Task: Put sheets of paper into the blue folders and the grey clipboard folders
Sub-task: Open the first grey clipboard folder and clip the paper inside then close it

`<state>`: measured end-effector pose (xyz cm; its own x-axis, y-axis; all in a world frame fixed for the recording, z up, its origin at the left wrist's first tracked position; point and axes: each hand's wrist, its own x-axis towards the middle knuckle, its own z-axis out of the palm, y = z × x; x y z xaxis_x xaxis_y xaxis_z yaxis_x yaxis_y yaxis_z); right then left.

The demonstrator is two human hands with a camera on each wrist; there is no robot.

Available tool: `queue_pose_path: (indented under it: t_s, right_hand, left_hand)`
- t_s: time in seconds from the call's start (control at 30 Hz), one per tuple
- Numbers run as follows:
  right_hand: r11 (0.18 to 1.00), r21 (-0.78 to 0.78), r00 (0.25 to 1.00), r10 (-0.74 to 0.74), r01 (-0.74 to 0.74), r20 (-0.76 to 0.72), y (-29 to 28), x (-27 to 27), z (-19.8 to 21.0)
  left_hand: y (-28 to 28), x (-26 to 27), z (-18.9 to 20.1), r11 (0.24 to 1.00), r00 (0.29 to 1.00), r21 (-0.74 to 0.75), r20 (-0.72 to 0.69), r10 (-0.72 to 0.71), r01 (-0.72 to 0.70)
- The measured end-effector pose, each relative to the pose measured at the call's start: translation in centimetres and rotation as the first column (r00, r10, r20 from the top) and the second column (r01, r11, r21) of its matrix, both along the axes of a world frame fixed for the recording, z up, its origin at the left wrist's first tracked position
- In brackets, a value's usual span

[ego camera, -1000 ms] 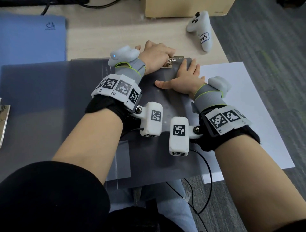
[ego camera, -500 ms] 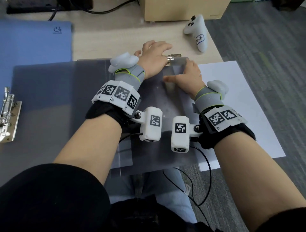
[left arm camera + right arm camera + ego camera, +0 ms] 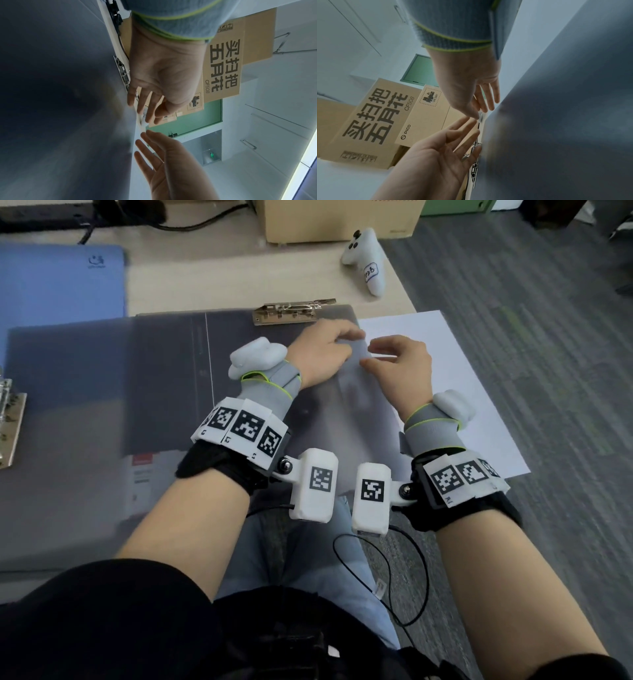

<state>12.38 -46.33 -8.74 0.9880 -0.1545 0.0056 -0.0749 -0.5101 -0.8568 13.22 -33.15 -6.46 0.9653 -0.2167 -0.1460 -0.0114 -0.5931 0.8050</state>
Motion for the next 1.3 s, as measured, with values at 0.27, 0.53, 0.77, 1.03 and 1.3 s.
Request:
queue_pose_path:
  t_s: [0.27, 0.53, 0.77, 1.03, 1.3]
  right_hand:
    - [0.965, -0.096, 0.966, -0.236, 0.246, 0.110, -5.5, -3.5, -0.2]
    - [0.839, -0.484, 0.937, -0.336, 0.250, -0.099, -9.6, -5.3, -1.4]
    - [0.878, -0.428, 0.919, -0.330, 0.215, -0.216, -10.7, -5.4, -1.6]
    - [0.867, -0.394, 0.926, -0.366, 0.305, -0.090, -10.5, -4.9, -1.1]
    - [0.919, -0.302, 0.966, -0.254, 0.254, 0.043, -8.9, -5.8, 0.4]
  left_hand:
    - [-4.2, -3.0, -1.2, 0.994, 0.996, -0.061, -0.008, -0.093, 0.093]
    - [-6.6, -4.5, -2.9, 0.995, 0.995, -0.055, -0.037, -0.089, 0.087]
    - [-6.4, -4.8, -4.1, 0.993, 0.999, -0.120, -0.033, -0.022, 0.018]
    - [-6.3, -4.9, -4.3, 0.986, 0.998, -0.167, -0.059, 0.020, -0.030]
    - [-6.6, -4.9, -4.0, 0.916, 0.989, -0.388, -0.141, 0.049, -0.101]
